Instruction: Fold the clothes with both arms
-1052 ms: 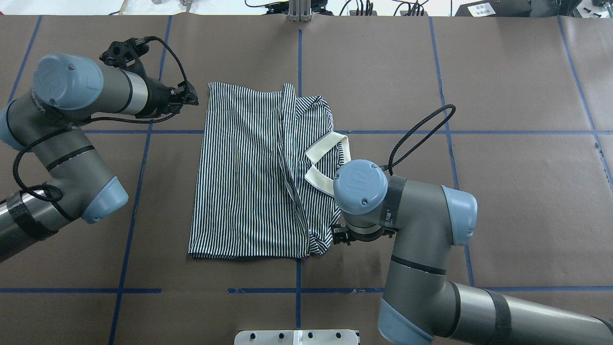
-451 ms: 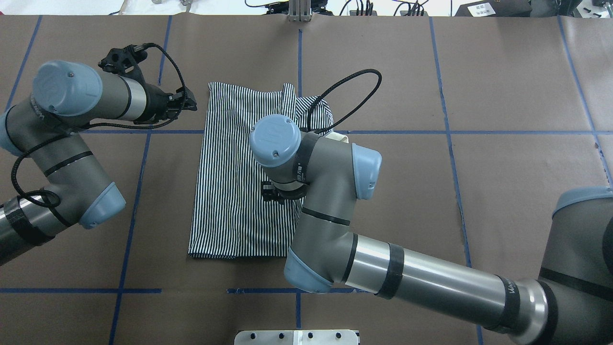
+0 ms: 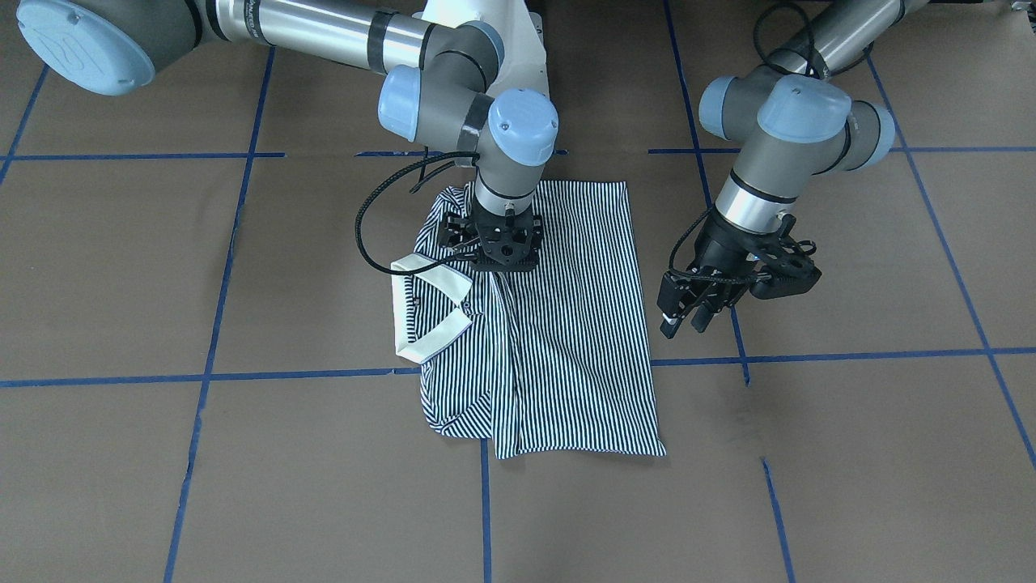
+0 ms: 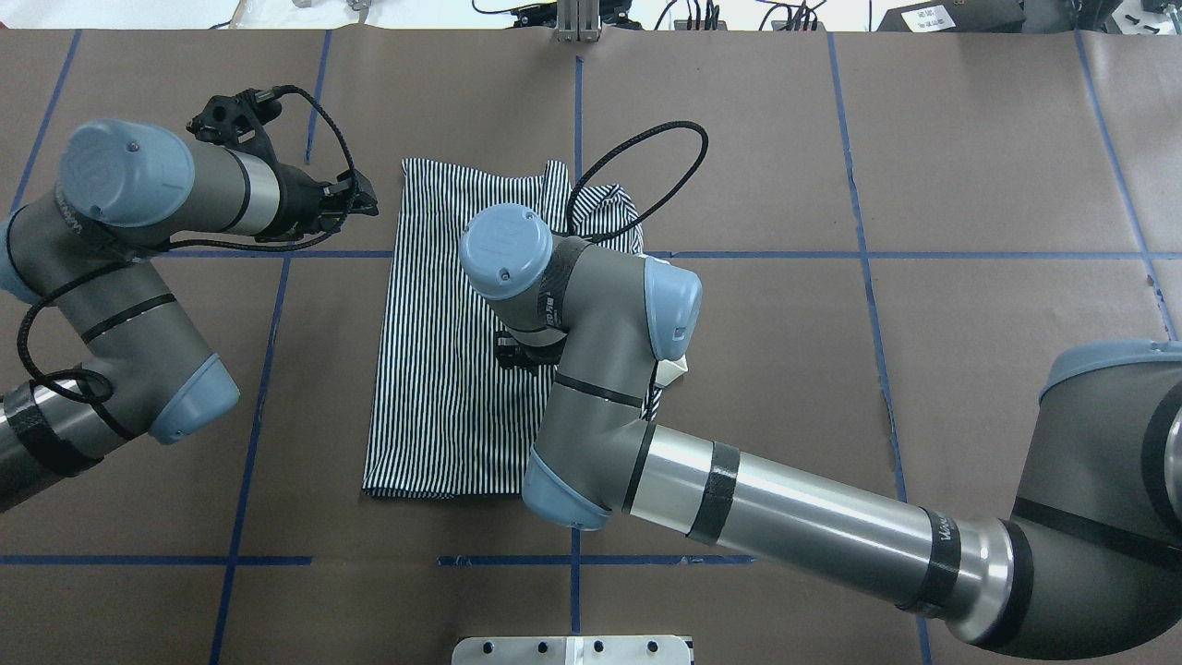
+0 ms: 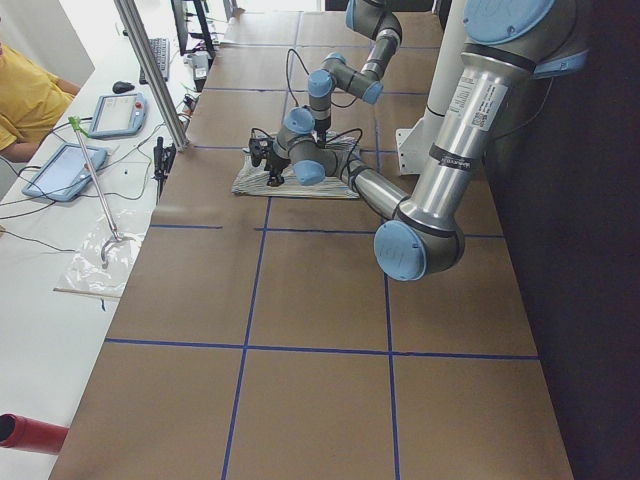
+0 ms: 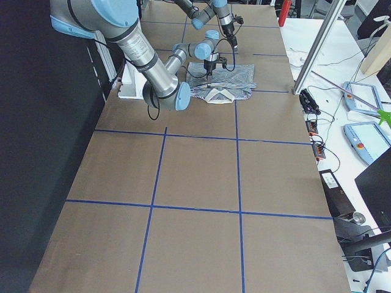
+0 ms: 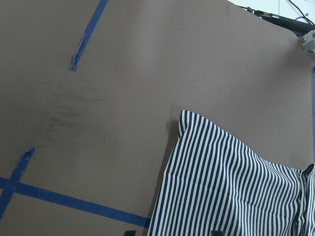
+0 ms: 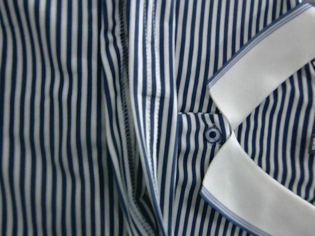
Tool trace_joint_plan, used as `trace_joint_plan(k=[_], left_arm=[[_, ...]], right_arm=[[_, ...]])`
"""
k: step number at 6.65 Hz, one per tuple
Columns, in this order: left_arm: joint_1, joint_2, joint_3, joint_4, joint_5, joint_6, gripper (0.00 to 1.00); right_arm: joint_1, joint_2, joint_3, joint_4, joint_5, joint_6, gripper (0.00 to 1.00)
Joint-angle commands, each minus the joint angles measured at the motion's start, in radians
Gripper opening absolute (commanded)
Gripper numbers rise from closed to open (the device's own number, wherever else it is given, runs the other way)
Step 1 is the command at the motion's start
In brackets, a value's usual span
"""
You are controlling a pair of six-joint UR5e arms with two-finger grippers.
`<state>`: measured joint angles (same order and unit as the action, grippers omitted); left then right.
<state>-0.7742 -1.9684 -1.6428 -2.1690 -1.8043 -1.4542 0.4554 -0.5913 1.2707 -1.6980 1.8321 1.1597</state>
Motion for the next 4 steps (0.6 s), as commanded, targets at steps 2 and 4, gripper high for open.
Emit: trace_joint_plan(k=[2, 4], left_arm=[[0.001, 0.0, -0.002, 0.0, -0.001, 0.0, 0.61], [0.001, 0.0, -0.008, 0.0, -0.001, 0.0, 0.61]], right_arm=[[0.07, -0.057, -0.001, -0.005, 0.045, -0.072, 1.0], [0.121, -0.216, 0.173, -0.011, 0.099, -0.154, 1.0]])
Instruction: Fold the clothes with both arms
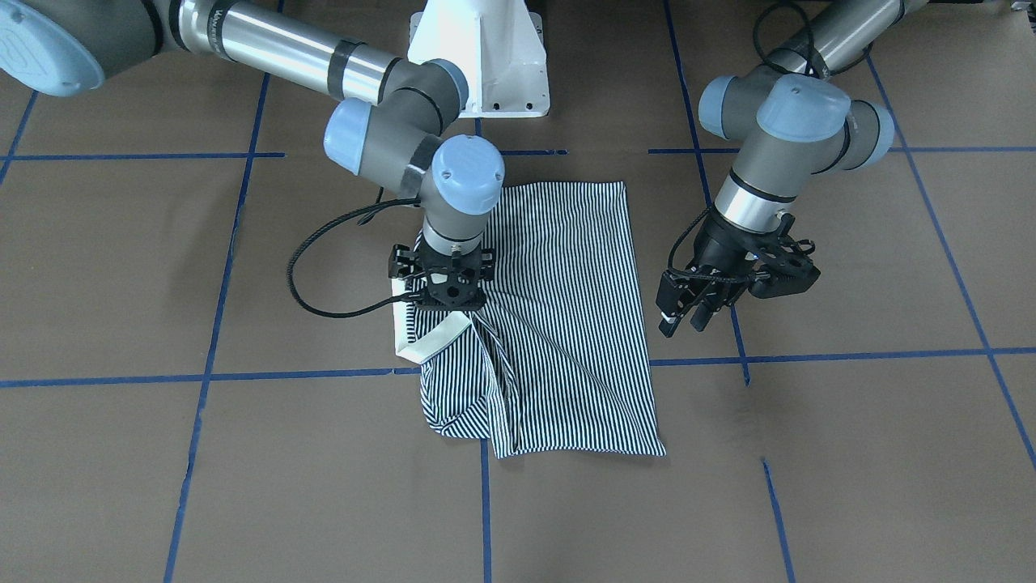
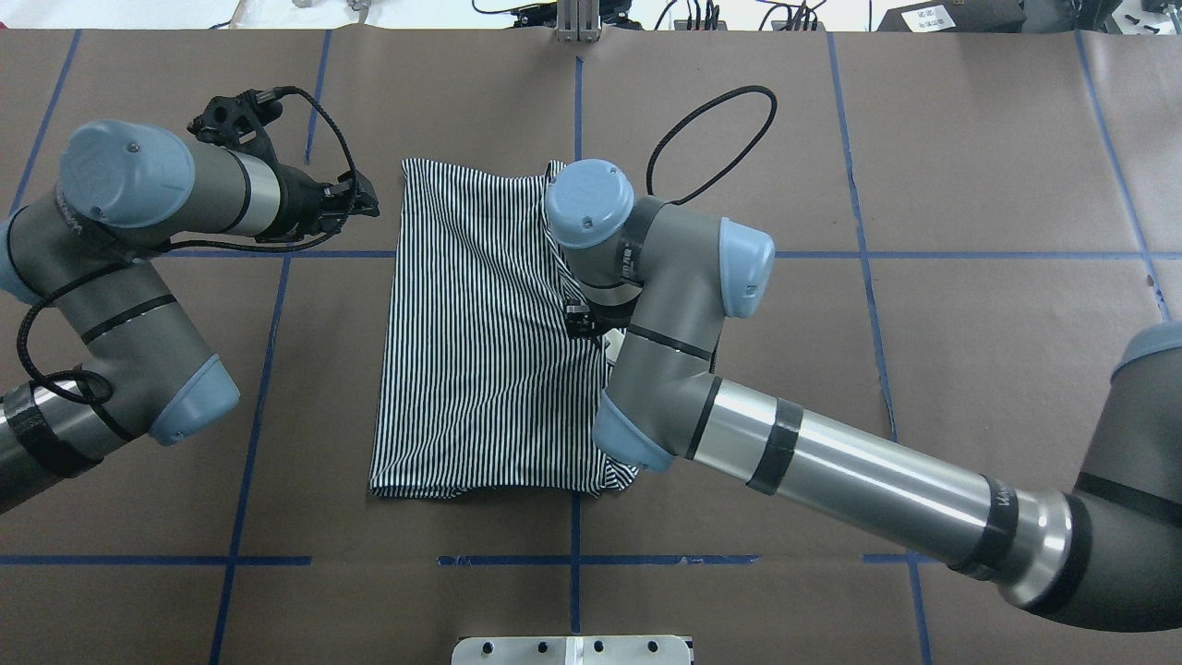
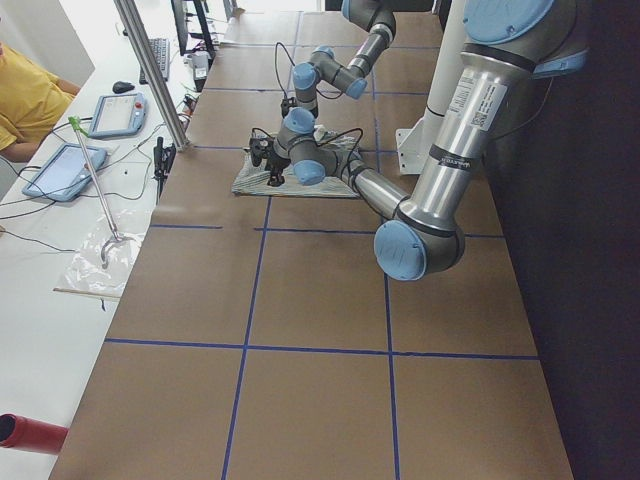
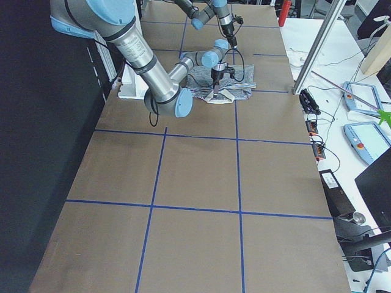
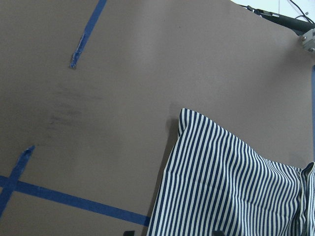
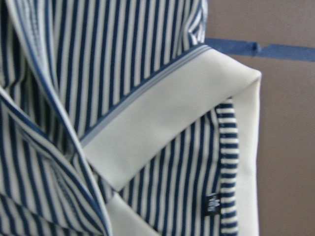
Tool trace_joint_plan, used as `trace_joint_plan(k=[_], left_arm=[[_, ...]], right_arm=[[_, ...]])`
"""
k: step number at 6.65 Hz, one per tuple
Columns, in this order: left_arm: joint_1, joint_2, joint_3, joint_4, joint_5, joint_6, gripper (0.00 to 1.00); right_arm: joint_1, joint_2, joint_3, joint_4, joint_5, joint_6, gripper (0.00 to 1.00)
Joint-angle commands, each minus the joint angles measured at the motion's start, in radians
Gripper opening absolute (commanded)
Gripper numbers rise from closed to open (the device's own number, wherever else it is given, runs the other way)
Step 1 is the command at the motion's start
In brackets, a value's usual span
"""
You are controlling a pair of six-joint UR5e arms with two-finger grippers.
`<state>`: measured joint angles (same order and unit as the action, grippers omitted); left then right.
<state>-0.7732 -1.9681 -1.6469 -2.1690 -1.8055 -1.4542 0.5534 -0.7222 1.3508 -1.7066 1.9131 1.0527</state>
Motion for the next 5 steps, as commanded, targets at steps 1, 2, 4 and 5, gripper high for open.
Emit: trace_joint_plan(k=[1, 2, 4, 5], left_arm=[[0.0, 0.0, -0.004, 0.0, 0.0, 0.0, 0.61], [0.002, 0.0, -0.002, 0.0, 0.001, 0.0, 0.61], [0.008, 0.0, -0.004, 0.0, 0.002, -0.003, 0.62], [0.006, 0.002, -0.01, 0.0, 0.0, -0.006, 0.62]], right_arm=[[0.026, -0.082, 0.096, -0.002, 0.017, -0.048, 1.0], [0.031, -0.08, 0.096, 0.005, 0.017, -0.043, 1.0], [0.074, -0.003, 0.049, 0.015, 0.014, -0.03, 1.0], [0.079, 0.091, -0.057, 0.045, 0.014, -0.005, 1.0]])
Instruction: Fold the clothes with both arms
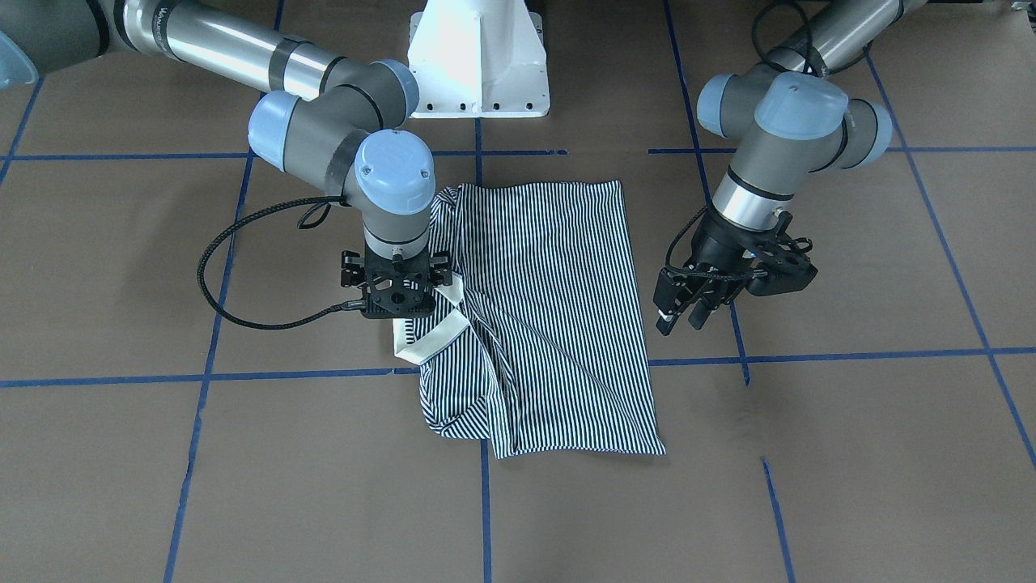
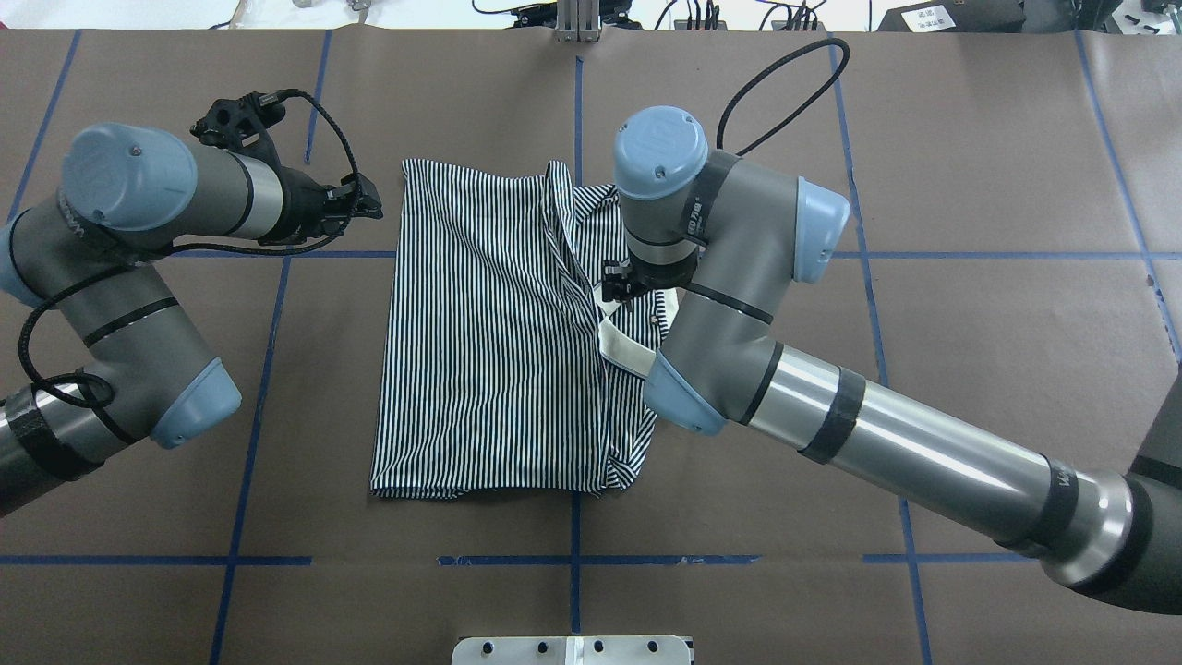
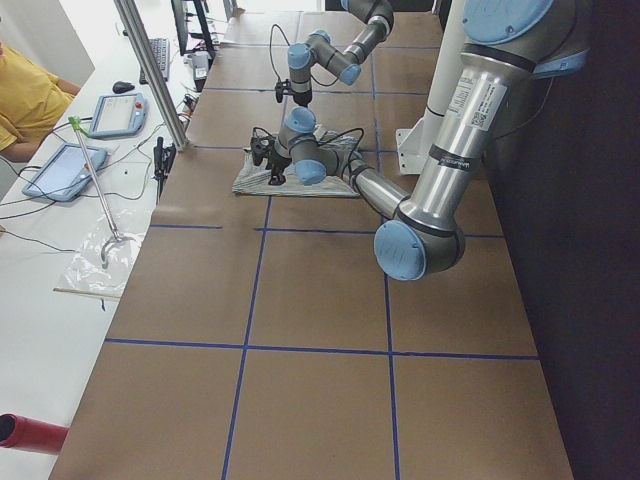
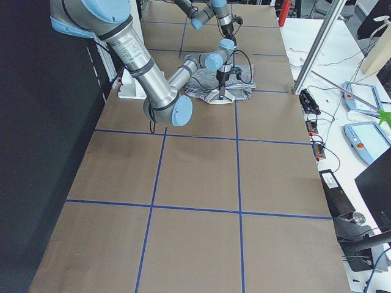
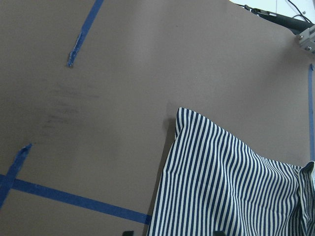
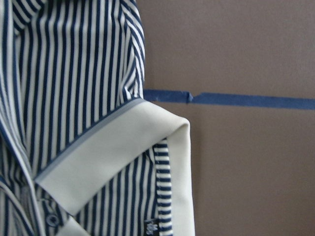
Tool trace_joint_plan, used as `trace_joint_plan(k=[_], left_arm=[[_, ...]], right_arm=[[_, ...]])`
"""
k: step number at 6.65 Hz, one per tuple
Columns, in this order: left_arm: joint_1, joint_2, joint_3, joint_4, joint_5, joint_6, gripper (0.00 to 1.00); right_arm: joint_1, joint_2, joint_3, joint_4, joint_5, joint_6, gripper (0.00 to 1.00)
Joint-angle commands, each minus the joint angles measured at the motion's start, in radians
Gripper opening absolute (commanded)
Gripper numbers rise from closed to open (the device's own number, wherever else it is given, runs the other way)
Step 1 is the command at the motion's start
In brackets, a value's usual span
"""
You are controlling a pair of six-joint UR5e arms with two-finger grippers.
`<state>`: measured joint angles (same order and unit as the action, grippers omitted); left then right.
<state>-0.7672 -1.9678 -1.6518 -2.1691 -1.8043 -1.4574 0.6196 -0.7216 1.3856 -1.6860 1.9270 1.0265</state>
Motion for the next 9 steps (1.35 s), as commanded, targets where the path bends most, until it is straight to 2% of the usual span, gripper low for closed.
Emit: trace_joint_plan(k=[1, 2, 5, 8, 9], left_arm=[[0.002, 0.003, -0.016, 0.002, 0.0, -0.003, 0.62], [0.002, 0.009, -0.016, 0.0, -0.001, -0.003, 0.62], [0.002, 0.013, -0.022, 0.0, -0.001, -0.004, 0.62], [0.006, 0.013, -0.023, 0.0, -0.001, -0.026, 0.62], [0.008, 0.013, -0.023, 0.0, -0.001, -0.026, 0.62]], right_arm=[[0.011, 0.149, -0.232, 0.169, -0.002, 0.102, 1.0], [0.009, 0.197, -0.326, 0.224, -0.002, 0.119, 1.0], [-0.001, 0.257, -0.44, 0.239, -0.006, 0.116, 1.0], [-0.005, 0.274, -0.479, 0.239, -0.016, 0.09, 1.0], [0.032, 0.26, -0.49, 0.239, -0.013, 0.008, 1.0]])
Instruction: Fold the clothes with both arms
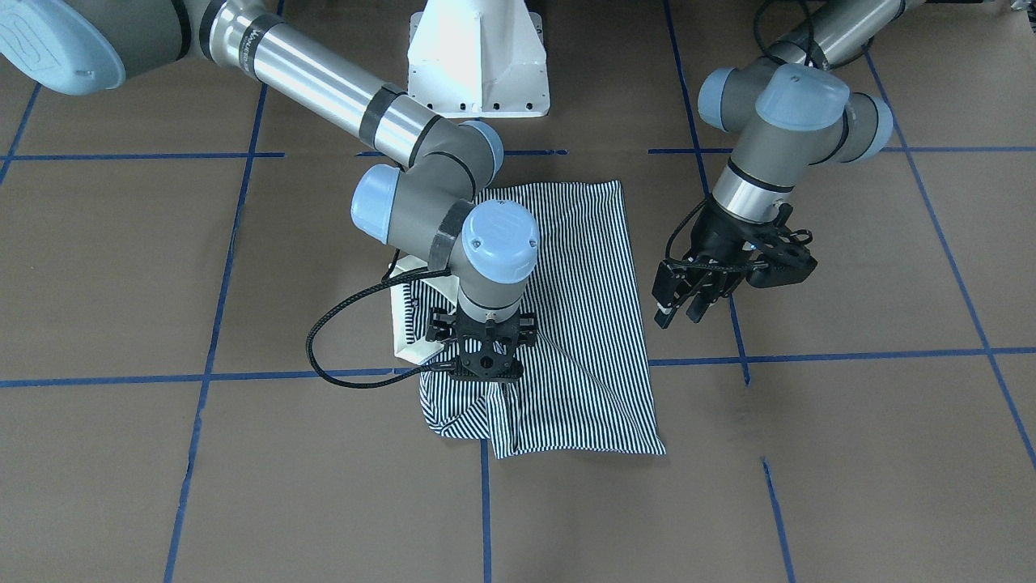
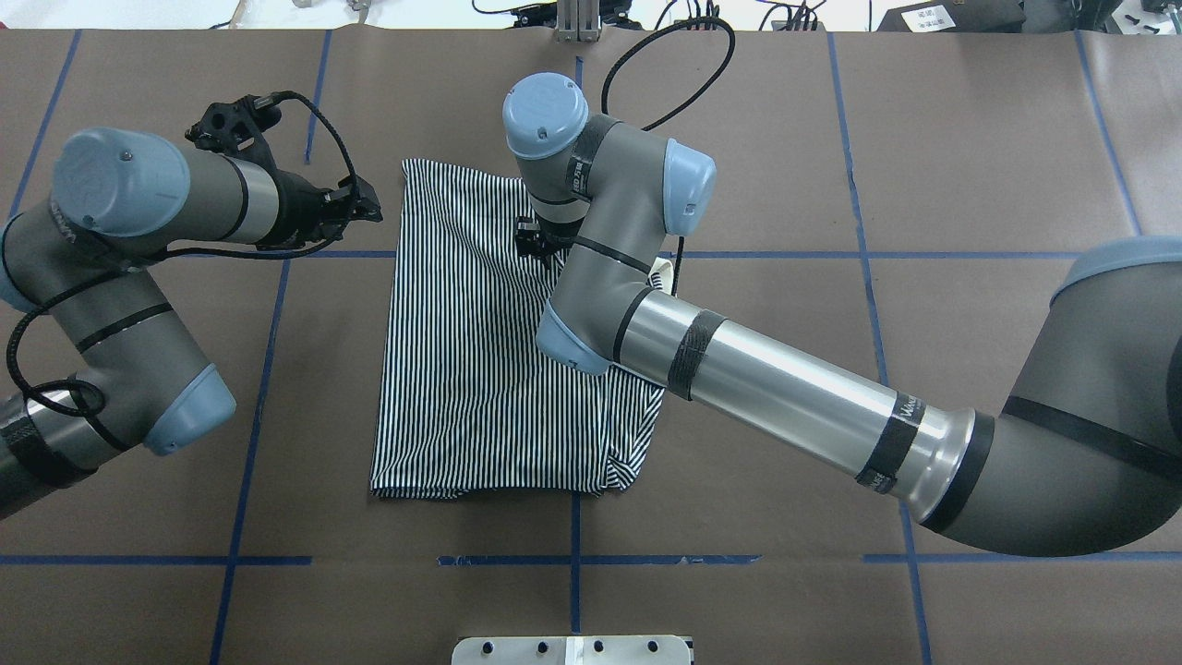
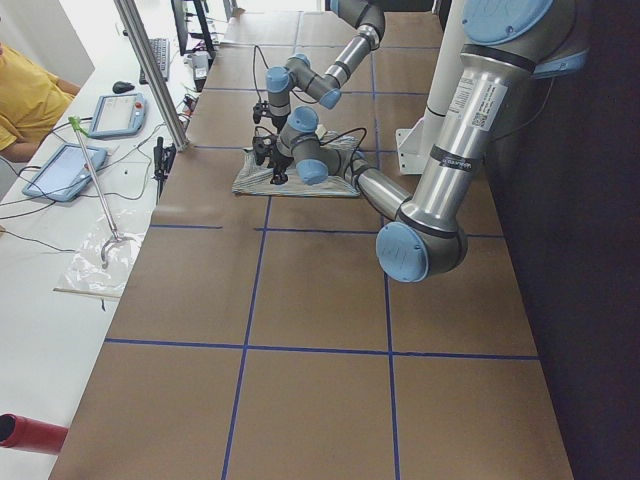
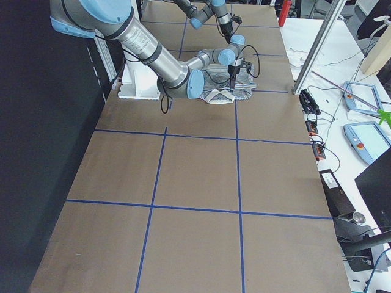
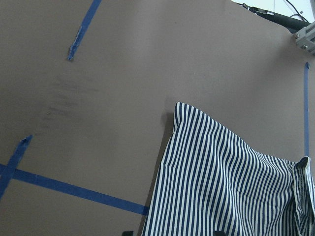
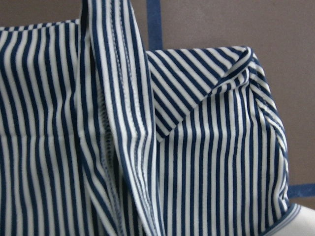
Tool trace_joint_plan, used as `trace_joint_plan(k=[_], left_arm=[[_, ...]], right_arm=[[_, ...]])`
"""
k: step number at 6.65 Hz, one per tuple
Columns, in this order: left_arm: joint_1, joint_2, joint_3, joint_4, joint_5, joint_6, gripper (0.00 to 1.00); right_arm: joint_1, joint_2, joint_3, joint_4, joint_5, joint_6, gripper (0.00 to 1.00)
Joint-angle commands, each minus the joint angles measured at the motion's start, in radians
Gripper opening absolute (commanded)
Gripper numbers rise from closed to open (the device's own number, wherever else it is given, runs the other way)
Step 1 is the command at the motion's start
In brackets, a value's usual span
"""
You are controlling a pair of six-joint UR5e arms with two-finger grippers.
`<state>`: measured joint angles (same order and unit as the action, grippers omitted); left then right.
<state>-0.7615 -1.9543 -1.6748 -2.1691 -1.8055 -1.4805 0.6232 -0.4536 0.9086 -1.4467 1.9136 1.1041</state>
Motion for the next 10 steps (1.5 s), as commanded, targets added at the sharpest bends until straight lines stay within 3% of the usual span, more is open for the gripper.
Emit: trace_joint_plan(k=[1, 4, 5, 6, 7, 8, 10], left_arm=[[0.002, 0.0, 0.001, 0.0, 0.002, -0.001, 0.62], [0.001, 0.002, -0.002, 0.0, 0.002, -0.001, 0.62], [0.001, 0.002, -0.005, 0.0, 0.0, -0.001, 0.62], [0.001, 0.002, -0.028, 0.008, -0.002, -0.001, 0.62], [0.001, 0.002, -0.039, 0.023, -0.024, -0.001, 0.62], [0.002, 0.003, -0.039, 0.023, -0.025, -0.001, 0.62], [0.001, 0.003, -0.039, 0.023, -0.026, -0.001, 0.62]], right_arm=[[0.073, -0.051, 0.012, -0.006, 0.031, -0.132, 1.0], [0.112, -0.089, 0.075, -0.017, 0.079, -0.145, 1.0], [0.116, -0.091, 0.138, -0.074, 0.108, -0.13, 1.0], [0.107, -0.159, 0.326, -0.169, 0.104, -0.046, 1.0], [0.001, -0.324, 0.603, -0.167, 0.052, 0.199, 1.0], [-0.084, -0.423, 0.8, -0.17, -0.052, 0.379, 1.0], [-0.222, -0.484, 0.881, -0.167, -0.198, 0.755, 0.94]])
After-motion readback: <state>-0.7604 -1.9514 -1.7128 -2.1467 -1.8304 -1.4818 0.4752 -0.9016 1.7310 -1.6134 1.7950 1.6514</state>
